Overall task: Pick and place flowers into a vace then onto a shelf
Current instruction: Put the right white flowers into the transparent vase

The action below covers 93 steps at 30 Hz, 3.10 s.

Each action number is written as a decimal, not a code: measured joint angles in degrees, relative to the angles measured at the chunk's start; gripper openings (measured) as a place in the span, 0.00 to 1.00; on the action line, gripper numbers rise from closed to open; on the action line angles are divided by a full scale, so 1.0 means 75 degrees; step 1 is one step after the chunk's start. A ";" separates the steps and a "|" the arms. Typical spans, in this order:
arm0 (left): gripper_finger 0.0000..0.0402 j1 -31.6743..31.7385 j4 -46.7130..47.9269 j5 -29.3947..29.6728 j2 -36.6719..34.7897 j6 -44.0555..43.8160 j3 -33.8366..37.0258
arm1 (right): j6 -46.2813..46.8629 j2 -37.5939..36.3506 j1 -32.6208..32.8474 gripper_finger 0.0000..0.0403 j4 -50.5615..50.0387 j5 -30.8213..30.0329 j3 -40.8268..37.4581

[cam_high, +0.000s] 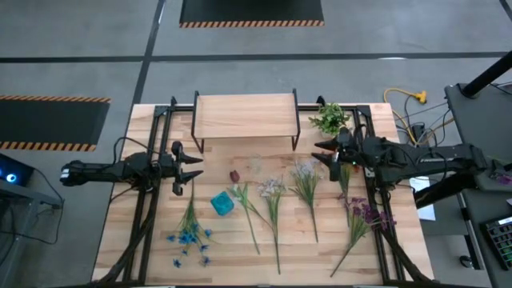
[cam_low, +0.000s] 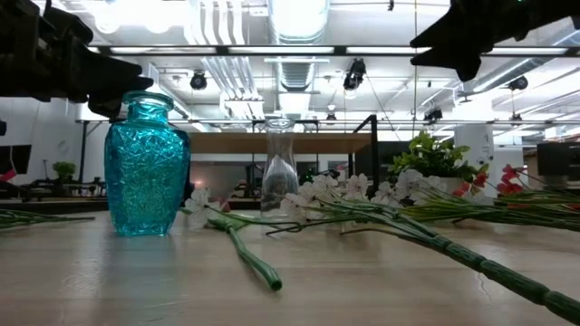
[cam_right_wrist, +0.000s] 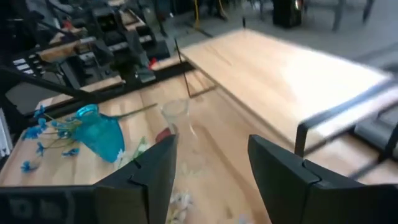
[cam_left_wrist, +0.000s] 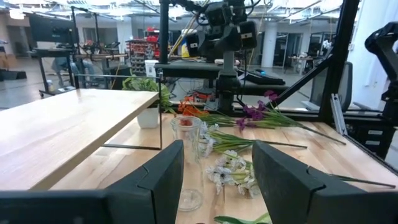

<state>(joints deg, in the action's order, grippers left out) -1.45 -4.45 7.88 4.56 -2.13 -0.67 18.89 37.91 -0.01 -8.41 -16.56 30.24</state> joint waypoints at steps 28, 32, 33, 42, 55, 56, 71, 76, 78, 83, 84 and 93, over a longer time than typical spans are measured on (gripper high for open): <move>0.43 0.0006 -0.0003 0.0000 0.0000 -0.0190 0.0000 | 0.6693 0.2916 0.2015 0.48 -0.2227 0.0498 0.0804; 0.43 0.0006 -0.0003 0.0000 0.0003 -0.0190 0.0000 | 0.7373 0.3488 0.2354 0.48 -0.2226 0.0478 0.0804; 0.43 0.0006 -0.0003 0.0000 0.0003 -0.0190 0.0000 | 0.7500 0.3633 0.2410 0.48 -0.2226 0.0480 0.0804; 0.43 0.0006 -0.0003 0.0001 0.0002 -0.0190 0.0000 | 0.8472 0.4883 0.2875 0.48 -0.3087 0.0195 0.1440; 0.43 0.0003 0.0000 0.0003 0.0000 -0.0190 0.0000 | 0.8389 0.7370 0.3075 0.48 -0.5302 0.0901 0.3640; 0.43 0.0003 0.0000 0.0003 0.0003 -0.0190 0.0000 | 0.8456 0.7506 0.3075 0.48 -0.5486 0.0945 0.3705; 0.43 0.0003 0.0058 0.0002 0.0003 -0.0190 0.0000 | 0.8872 0.8063 0.3072 0.48 -0.5554 0.0751 0.3598; 0.43 0.0005 0.0058 0.0003 0.0003 -0.0190 0.0000 | 0.8795 0.8063 0.3064 0.48 -0.5198 0.0574 0.3494; 0.43 0.0003 0.0058 0.0003 0.0003 -0.0190 0.0000 | 0.8659 0.8066 0.3048 0.48 -0.4932 0.0577 0.3396; 0.43 0.0003 0.0056 0.0002 0.0003 -0.0190 0.0000 | 0.8719 0.8067 0.3031 0.47 -0.4768 0.0586 0.3166; 0.43 0.0004 0.0055 0.0003 0.0003 -0.0190 0.0000 | 0.8766 0.8069 0.3029 0.47 -0.4766 0.0587 0.3122; 0.43 0.0005 0.0055 0.0003 0.0003 -0.0190 0.0000 | 0.8742 0.8069 0.3028 0.43 -0.4711 0.0600 0.3007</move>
<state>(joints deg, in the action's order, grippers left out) -1.41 -4.03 7.90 4.58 -3.55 -0.67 84.46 98.43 22.70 -43.74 -12.05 52.80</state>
